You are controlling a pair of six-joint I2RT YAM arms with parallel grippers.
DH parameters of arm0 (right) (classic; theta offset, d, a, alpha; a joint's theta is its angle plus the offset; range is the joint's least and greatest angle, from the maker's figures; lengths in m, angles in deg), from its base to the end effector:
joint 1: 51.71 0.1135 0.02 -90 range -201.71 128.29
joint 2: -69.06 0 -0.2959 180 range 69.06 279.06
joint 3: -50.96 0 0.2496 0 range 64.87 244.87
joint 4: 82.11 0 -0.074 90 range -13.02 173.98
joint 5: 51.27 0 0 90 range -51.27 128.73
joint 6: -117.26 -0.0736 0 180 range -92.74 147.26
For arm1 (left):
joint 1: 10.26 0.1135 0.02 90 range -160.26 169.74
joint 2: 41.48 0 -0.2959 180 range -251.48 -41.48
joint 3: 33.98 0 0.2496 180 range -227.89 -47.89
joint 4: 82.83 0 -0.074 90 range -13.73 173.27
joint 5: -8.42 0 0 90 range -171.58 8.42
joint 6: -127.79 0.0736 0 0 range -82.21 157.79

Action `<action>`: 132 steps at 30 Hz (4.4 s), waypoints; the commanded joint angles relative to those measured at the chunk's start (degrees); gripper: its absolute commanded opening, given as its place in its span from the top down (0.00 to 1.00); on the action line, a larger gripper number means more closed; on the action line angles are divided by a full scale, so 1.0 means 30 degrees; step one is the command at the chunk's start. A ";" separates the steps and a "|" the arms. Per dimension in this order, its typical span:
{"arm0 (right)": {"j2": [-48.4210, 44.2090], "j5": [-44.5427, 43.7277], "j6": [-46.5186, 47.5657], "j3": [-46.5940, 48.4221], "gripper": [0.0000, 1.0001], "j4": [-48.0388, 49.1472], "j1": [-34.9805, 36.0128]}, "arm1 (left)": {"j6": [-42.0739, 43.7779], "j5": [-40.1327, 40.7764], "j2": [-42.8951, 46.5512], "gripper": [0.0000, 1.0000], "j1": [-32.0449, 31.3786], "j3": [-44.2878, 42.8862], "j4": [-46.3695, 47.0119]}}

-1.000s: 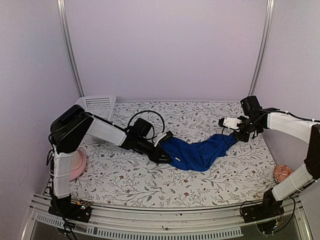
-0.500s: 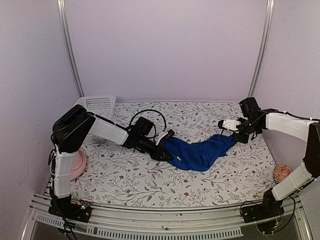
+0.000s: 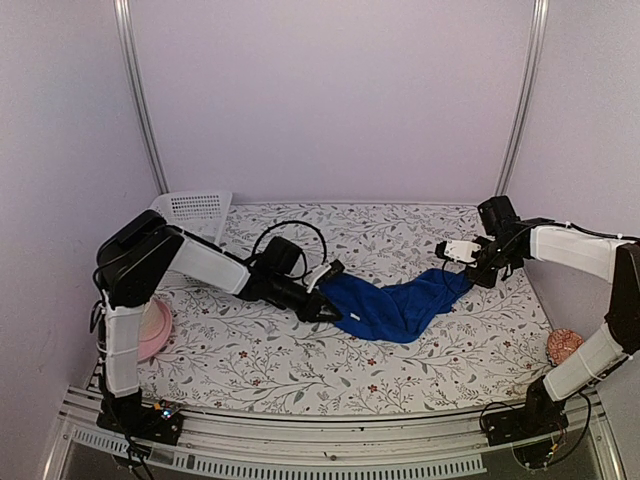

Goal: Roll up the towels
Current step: Pick up the towel from the center of the board.

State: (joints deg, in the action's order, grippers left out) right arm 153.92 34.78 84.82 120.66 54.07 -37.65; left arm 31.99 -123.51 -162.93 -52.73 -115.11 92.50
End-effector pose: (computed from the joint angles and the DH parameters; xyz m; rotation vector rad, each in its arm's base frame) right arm 0.3023 0.0705 0.2166 -1.5249 2.1567 -0.3562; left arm 0.3030 -0.3440 0.1134 1.1274 2.1792 -1.2578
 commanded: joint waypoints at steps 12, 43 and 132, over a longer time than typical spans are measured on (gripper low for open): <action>0.1584 0.4937 0.0263 0.4630 0.98 -0.6637 0.6657 | -0.4162 1.5673 1.1119 1.00 -0.0215 0.8138 0.2043; 0.1958 0.2422 -0.1491 0.3374 0.11 0.0576 0.9678 | -0.7107 2.3006 1.4770 1.00 0.1924 1.0726 -0.3070; 0.7491 0.0094 -0.5698 1.4006 0.98 -0.1425 0.2234 | -0.6342 2.2598 1.7913 1.00 0.3234 1.4463 0.1264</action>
State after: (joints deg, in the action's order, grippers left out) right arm 186.05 38.30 65.02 157.75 47.57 -29.47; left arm 12.03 -57.55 -115.76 -43.73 -74.68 92.48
